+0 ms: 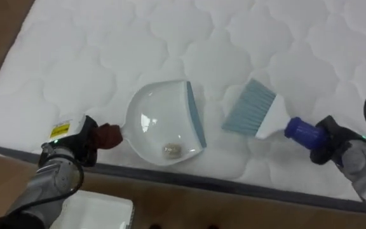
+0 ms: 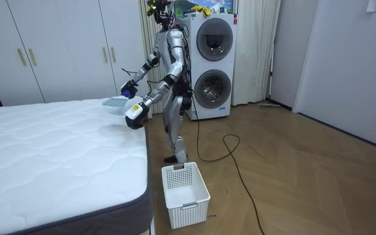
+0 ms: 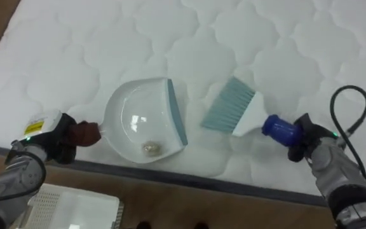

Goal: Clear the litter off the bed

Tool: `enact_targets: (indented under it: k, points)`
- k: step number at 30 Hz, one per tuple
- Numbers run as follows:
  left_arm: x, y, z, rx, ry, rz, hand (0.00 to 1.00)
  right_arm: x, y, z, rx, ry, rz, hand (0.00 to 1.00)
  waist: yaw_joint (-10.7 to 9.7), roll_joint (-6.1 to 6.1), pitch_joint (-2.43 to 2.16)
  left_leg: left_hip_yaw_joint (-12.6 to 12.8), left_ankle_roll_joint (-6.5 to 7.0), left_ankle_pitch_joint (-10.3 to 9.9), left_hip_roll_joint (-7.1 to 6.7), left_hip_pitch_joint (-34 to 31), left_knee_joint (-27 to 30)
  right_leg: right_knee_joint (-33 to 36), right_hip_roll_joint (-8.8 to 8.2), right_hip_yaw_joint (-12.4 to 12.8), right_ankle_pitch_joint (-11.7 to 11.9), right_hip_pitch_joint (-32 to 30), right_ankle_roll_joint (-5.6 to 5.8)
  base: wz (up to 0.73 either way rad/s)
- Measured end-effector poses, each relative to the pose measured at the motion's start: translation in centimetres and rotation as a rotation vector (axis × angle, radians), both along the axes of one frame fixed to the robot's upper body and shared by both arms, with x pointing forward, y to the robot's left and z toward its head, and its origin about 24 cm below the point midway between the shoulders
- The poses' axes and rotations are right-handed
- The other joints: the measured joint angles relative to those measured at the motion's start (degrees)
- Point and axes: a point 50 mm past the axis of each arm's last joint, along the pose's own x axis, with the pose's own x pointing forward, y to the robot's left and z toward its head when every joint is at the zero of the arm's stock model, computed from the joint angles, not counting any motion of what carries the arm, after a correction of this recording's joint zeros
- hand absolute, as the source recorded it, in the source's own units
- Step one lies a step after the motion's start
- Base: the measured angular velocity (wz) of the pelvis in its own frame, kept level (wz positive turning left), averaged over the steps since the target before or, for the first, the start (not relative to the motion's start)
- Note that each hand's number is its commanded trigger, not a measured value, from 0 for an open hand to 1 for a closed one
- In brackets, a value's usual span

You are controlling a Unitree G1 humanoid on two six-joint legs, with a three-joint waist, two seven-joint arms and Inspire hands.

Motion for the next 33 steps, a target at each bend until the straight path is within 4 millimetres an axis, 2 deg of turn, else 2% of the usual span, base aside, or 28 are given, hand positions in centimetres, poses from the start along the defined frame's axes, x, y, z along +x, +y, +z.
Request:
enact_targets:
  k: [3, 5, 8, 15, 19, 21, 22, 23, 24, 27, 29, 33]
  points:
    - [-0.2, -0.4, 0.5, -0.015, -0.028, -0.001, 1.0, -0.9, -0.8, -0.3, 0.043, -0.049, -0.1, 0.0, -0.5, 0.43, -1.18, -0.4, -0.03, 0.0, 0.18, 3.0, -1.5, -3.0, 0.67, -0.5, 0.0, 4.1, 0.37, 0.1]
    - [-0.7, -0.5, 0.7, -0.033, -0.038, -0.003, 1.0, -2.0, -1.1, -1.0, 0.085, -0.051, -0.157, 0.0, -0.3, 0.34, -1.4, -0.6, -0.06, 0.0, 0.09, 6.3, -3.6, -4.3, 0.95, -0.6, 0.0, 7.3, 0.5, 0.11]
    - [-2.5, 0.2, 0.0, -0.061, -0.01, 0.036, 1.0, -3.0, -1.5, -1.4, 0.151, -0.09, -0.238, 0.0, -0.7, 0.6, -1.66, -0.8, -0.16, 0.0, 0.04, 10.2, -5.6, -6.3, 1.59, -0.9, -0.1, 11.5, 0.8, 0.05]
    - [-5.1, 1.6, -0.5, -0.096, 0.036, 0.112, 1.0, -3.7, -1.9, -1.1, 0.202, -0.167, -0.3, 0.0, -1.8, 0.73, -1.72, -1.9, -0.62, 0.1, 0.37, 14.2, -6.7, -9.4, 2.68, -1.0, 0.2, 16.1, 0.82, 0.03]
    - [-5.2, 1.3, 0.0, -0.103, 0.016, 0.102, 1.0, -3.3, -1.6, -0.6, 0.229, -0.224, -0.308, 0.0, -1.5, 0.75, -1.71, -1.6, -0.86, 0.1, 0.4, 16.5, -8.1, -9.4, 2.77, -0.9, -0.2, 18.1, 0.96, 0.03]
    - [-5.3, 1.1, 0.4, -0.111, -0.001, 0.094, 1.0, -3.0, -0.7, -0.3, 0.275, -0.294, -0.315, 0.0, -1.6, 0.72, -1.73, -1.7, -0.99, 0.0, 0.37, 17.0, -8.1, -9.3, 2.74, -1.1, -0.7, 18.9, 0.99, 0.11]
    - [-5.2, 1.1, 0.6, -0.113, -0.007, 0.094, 1.0, -2.9, -0.6, -0.1, 0.288, -0.31, -0.318, 0.0, -1.6, 0.77, -1.71, -1.9, -0.99, 0.0, 0.34, 16.8, -8.1, -9.3, 2.69, -1.5, -0.8, 18.9, 0.96, 0.25]
    - [-5.1, 1.0, 0.9, -0.116, -0.021, 0.088, 1.0, -2.8, -0.4, 0.0, 0.312, -0.334, -0.331, 0.0, -2.1, 0.79, -1.7, -2.3, -0.99, 0.0, 0.32, 15.9, -7.7, -9.3, 2.38, -2.9, -0.9, 18.9, 0.92, 0.54]
    - [-4.9, 0.8, 1.1, -0.119, -0.031, 0.081, 1.0, -2.7, -0.3, 0.0, 0.325, -0.35, -0.347, 0.0, -3.2, 0.79, -1.7, -1.1, -0.97, 0.0, 0.5, 14.9, -6.7, -9.3, 1.63, -5.0, -1.2, 19.3, 1.0, 0.71]
    - [-5.0, 0.6, 0.9, -0.133, -0.023, 0.086, 1.0, -3.0, 0.2, -0.3, 0.396, -0.394, -0.418, 0.0, -4.9, 1.02, -1.59, 4.4, -0.61, -0.2, 2.16, 13.7, -4.6, -9.5, 1.33, -8.1, -2.4, 21.5, 1.37, 0.8]
    - [-5.1, 0.4, 0.7, -0.158, -0.018, 0.091, 1.0, -3.0, 0.2, -0.3, 0.441, -0.416, -0.457, 0.0, -4.9, 1.39, -1.63, 4.4, -0.51, -0.3, 2.15, 13.2, -4.0, -9.4, 1.23, -9.1, -3.1, 21.8, 1.45, 0.51]
    - [-5.5, -0.2, 0.1, -0.189, -0.005, 0.101, 1.0, -2.9, 0.4, 0.7, 0.499, -0.495, -0.471, 0.0, -4.4, 3.17, -1.68, 6.0, -0.22, -0.1, 1.98, 12.8, -4.0, -8.9, 0.55, -10.7, -3.7, 22.0, 1.84, 0.34]
